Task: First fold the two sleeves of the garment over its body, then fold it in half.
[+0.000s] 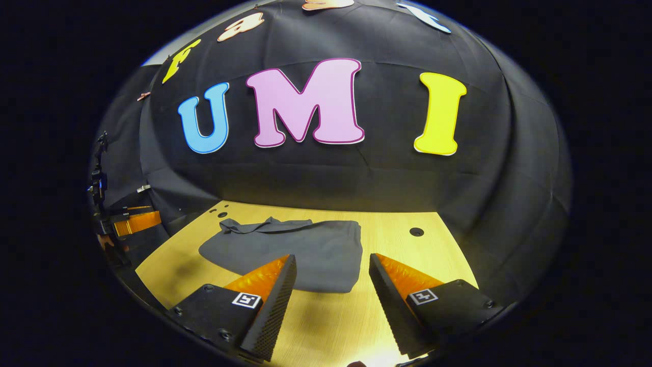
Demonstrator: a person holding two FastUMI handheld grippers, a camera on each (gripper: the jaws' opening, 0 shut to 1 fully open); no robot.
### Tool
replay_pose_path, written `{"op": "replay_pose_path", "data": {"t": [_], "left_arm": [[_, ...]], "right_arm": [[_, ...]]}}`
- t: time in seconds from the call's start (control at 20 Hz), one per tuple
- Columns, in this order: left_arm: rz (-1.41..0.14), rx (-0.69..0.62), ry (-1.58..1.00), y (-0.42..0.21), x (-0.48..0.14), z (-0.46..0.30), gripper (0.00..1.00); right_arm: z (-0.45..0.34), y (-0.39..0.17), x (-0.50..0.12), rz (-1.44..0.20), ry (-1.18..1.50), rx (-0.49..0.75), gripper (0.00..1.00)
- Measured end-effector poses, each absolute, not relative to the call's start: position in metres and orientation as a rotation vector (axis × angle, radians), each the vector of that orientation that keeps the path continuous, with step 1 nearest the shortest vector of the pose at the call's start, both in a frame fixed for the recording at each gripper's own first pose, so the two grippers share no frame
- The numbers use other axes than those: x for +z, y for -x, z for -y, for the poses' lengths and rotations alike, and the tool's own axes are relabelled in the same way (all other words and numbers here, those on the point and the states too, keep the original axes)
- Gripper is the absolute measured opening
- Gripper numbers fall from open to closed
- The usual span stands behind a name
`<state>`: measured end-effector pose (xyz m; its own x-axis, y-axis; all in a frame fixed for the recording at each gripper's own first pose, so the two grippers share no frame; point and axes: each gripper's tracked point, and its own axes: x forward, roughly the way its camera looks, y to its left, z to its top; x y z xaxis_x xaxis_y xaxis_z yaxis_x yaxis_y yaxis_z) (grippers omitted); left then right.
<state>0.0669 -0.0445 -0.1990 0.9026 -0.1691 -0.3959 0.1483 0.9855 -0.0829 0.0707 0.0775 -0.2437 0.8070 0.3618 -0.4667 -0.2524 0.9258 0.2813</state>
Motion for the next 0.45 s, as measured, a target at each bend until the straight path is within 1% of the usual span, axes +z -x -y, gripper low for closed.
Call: {"op": "replay_pose_path", "data": {"t": [0.25, 0.45], "left_arm": [[-0.436, -0.164, 0.065, -0.051, -0.204, 0.042, 0.94], [-0.471, -0.193, 0.064, -0.042, -0.215, 0.046, 0.94]], "right_arm": [[-0.073, -0.050, -0.244, -0.558, -0.217, 0.329, 0.89], [-0.068, -0.037, -0.250, -0.578, -0.206, 0.307, 0.89]]}}
